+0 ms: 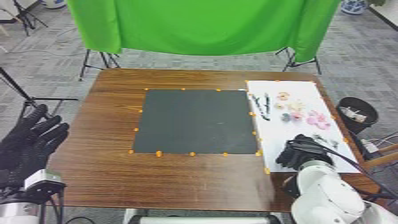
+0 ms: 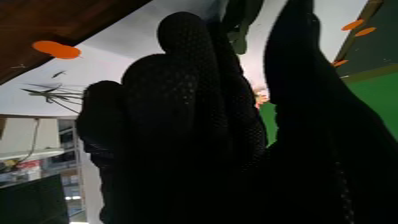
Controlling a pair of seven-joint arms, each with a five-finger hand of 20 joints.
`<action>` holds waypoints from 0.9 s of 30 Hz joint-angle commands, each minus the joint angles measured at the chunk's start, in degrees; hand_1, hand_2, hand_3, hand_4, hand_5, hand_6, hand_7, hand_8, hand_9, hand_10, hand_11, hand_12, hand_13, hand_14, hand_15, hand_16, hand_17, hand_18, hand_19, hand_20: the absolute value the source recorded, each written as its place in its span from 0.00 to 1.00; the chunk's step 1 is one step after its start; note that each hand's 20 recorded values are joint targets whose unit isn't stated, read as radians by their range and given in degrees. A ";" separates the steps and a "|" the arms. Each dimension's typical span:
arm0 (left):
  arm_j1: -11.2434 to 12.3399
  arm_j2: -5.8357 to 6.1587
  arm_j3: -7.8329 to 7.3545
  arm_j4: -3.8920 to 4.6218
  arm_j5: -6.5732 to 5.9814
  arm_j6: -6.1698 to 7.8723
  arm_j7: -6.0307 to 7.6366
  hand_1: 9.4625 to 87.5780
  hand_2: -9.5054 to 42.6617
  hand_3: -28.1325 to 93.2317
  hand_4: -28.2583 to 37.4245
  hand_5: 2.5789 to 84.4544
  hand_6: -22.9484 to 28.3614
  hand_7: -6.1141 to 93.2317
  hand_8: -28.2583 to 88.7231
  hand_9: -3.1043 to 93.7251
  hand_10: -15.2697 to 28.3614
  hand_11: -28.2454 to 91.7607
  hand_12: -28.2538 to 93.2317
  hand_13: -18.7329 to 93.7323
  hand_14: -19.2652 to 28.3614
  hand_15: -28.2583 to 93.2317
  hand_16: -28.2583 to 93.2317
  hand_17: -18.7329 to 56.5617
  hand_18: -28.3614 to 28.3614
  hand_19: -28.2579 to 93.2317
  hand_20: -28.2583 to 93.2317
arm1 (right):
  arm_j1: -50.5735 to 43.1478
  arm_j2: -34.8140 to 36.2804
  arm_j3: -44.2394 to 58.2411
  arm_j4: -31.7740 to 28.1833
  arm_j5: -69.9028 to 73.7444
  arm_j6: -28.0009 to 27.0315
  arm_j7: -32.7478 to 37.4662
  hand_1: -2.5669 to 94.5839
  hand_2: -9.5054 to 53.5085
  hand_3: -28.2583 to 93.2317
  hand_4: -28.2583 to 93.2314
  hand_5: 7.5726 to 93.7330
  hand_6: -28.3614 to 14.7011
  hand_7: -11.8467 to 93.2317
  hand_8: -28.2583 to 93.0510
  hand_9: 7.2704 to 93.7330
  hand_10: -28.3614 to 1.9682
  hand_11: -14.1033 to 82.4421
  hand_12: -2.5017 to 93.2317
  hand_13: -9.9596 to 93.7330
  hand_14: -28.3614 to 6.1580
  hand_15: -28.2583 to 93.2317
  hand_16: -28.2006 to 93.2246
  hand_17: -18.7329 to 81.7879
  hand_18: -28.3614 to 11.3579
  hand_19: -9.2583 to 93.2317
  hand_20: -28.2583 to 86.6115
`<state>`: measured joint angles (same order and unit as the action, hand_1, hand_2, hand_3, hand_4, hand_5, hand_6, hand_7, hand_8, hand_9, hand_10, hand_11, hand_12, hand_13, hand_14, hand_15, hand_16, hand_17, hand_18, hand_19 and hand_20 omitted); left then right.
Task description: Arrange flowers
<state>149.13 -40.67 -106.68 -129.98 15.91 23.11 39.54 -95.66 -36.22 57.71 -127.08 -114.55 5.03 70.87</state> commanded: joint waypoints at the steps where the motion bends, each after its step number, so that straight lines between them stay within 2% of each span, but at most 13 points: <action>1: -0.42 -1.29 -0.45 -0.42 1.12 -0.35 -1.81 0.26 0.31 0.76 0.10 0.41 0.62 0.17 0.17 0.37 0.78 0.47 0.32 0.35 0.93 0.66 0.14 0.14 0.89 0.60 0.29 | -1.92 0.01 -5.10 0.90 1.63 -6.76 0.42 0.54 0.00 0.79 0.06 0.81 0.42 0.26 0.29 0.88 0.37 0.48 0.22 0.88 0.56 0.78 0.35 0.82 0.42 1.00 0.34; 2: 0.16 -1.13 -0.56 -0.60 0.73 -0.05 -1.07 0.26 0.31 0.76 0.10 0.41 0.62 0.17 0.17 0.37 0.78 0.46 0.32 0.35 0.93 0.66 0.14 0.14 0.89 0.60 0.29 | -1.44 0.16 -6.10 1.03 1.48 -6.97 -0.03 0.55 0.00 0.78 0.06 0.81 0.42 0.26 0.30 0.89 0.38 0.48 0.22 0.88 0.56 0.77 0.35 0.81 0.41 1.00 0.34; 3: -0.47 -1.50 -0.51 -0.40 1.26 -0.33 -1.92 0.26 0.31 0.76 0.10 0.41 0.62 0.17 0.17 0.37 0.78 0.46 0.32 0.35 0.93 0.66 0.14 0.14 0.89 0.60 0.29 | -1.39 0.19 -6.65 0.99 1.90 -6.71 0.10 0.55 0.00 0.78 0.06 0.81 0.42 0.26 0.30 0.89 0.38 0.48 0.22 0.88 0.56 0.77 0.35 0.81 0.41 1.00 0.34; 7: -0.24 -1.28 -0.50 -0.40 0.98 -0.28 -1.50 0.26 0.31 0.76 0.11 0.41 0.62 0.17 0.17 0.37 0.78 0.46 0.32 0.35 0.93 0.66 0.14 0.14 0.89 0.60 0.29 | -0.46 -0.20 -7.74 1.63 2.69 -7.45 -0.74 0.61 0.00 0.76 0.06 0.85 0.46 0.27 0.32 0.93 0.43 0.48 0.23 0.89 0.57 0.77 0.35 0.82 0.41 1.00 0.36; 11: -0.44 -0.84 -0.16 -0.26 0.66 -0.32 -0.91 0.26 0.31 0.76 0.11 0.41 0.62 0.17 0.17 0.37 0.78 0.46 0.32 0.35 0.93 0.66 0.14 0.14 0.89 0.60 0.29 | 0.06 0.09 -7.75 2.54 3.05 -6.45 -2.73 0.65 0.02 0.77 0.04 0.87 0.51 0.28 0.36 0.95 0.48 0.49 0.25 0.90 0.59 0.78 0.36 0.82 0.39 1.00 0.44; 12: 0.08 0.25 -0.06 -0.29 -0.39 -0.02 0.37 0.26 0.31 0.76 0.11 0.41 0.62 0.17 0.17 0.37 0.78 0.46 0.32 0.35 0.93 0.66 0.14 0.14 0.89 0.60 0.29 | 0.57 0.54 -8.48 2.91 2.33 -5.31 -3.00 0.65 0.02 0.77 0.04 0.87 0.51 0.29 0.36 0.96 0.49 0.50 0.25 0.91 0.60 0.79 0.37 0.82 0.38 1.00 0.45; 13: 0.21 0.57 0.02 -0.29 -0.71 0.08 0.84 0.26 0.31 0.76 0.11 0.41 0.62 0.17 0.17 0.37 0.78 0.47 0.32 0.35 0.93 0.66 0.14 0.14 0.89 0.60 0.29 | 0.59 0.92 -8.53 3.32 1.60 -4.56 -4.26 0.65 0.03 0.78 0.03 0.87 0.52 0.29 0.37 0.96 0.49 0.50 0.24 0.91 0.60 0.79 0.37 0.82 0.38 1.00 0.46; 15: 0.91 2.14 0.01 -0.19 -2.05 0.29 2.54 0.26 0.31 0.76 0.11 0.41 0.62 0.17 0.17 0.37 0.78 0.47 0.32 0.35 0.93 0.66 0.14 0.14 0.89 0.60 0.29 | 1.67 1.24 -9.26 3.93 0.98 -3.89 -4.18 0.64 0.03 0.79 0.03 0.87 0.52 0.30 0.41 0.95 0.49 0.53 0.25 0.90 0.61 0.81 0.37 0.82 0.37 1.00 0.50; 18: 0.55 2.39 0.18 -0.08 -2.07 0.36 2.41 0.26 0.31 0.76 0.10 0.41 0.62 0.17 0.17 0.37 0.78 0.46 0.32 0.35 0.93 0.66 0.14 0.14 0.89 0.60 0.29 | 2.63 2.49 -10.94 5.12 -2.26 -0.99 -5.04 0.63 0.06 0.81 0.03 0.87 0.53 0.31 0.44 0.94 0.50 0.55 0.25 0.90 0.61 0.82 0.38 0.81 0.36 1.00 0.52; 19: 1.62 3.43 0.08 -0.25 -3.29 0.69 4.15 0.26 0.31 0.76 0.10 0.41 0.62 0.17 0.17 0.37 0.78 0.47 0.32 0.35 0.93 0.66 0.14 0.14 0.89 0.60 0.29 | 3.21 2.53 -11.48 5.70 -3.30 -0.60 -4.97 0.62 0.06 0.82 0.04 0.86 0.53 0.32 0.44 0.94 0.50 0.57 0.25 0.90 0.61 0.83 0.38 0.81 0.36 1.00 0.53; 22: 0.98 2.80 0.10 -0.05 -2.43 0.35 2.92 0.26 0.31 0.76 0.10 0.41 0.62 0.17 0.17 0.37 0.78 0.46 0.32 0.35 0.93 0.66 0.14 0.14 0.89 0.60 0.29 | 3.63 3.13 -12.34 6.52 -4.87 1.74 -3.84 0.60 0.07 0.83 0.05 0.85 0.54 0.35 0.46 0.92 0.49 0.61 0.26 0.89 0.61 0.85 0.38 0.81 0.35 1.00 0.57; 24: 1.06 2.78 0.14 0.07 -2.41 0.21 3.27 0.26 0.31 0.76 0.10 0.41 0.62 0.17 0.17 0.37 0.78 0.46 0.32 0.35 0.93 0.66 0.14 0.14 0.89 0.60 0.29 | 3.93 3.50 -12.83 7.08 -5.59 2.69 -3.89 0.59 0.08 0.84 0.06 0.84 0.54 0.37 0.46 0.91 0.49 0.65 0.26 0.89 0.62 0.87 0.39 0.81 0.35 1.00 0.59; 27: 0.73 2.26 0.22 -0.05 -1.97 0.34 2.69 0.26 0.32 0.76 0.10 0.41 0.62 0.17 0.17 0.37 0.78 0.46 0.32 0.35 0.93 0.66 0.14 0.14 0.89 0.60 0.29 | 4.18 3.98 -13.97 7.53 -7.20 5.13 -2.58 0.57 0.08 0.86 0.08 0.83 0.54 0.39 0.46 0.89 0.49 0.68 0.26 0.89 0.62 0.88 0.39 0.80 0.34 1.00 0.62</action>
<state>149.64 -37.42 -106.49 -129.94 13.56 23.18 42.76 -89.35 -33.25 46.59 -123.08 -121.38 8.20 66.33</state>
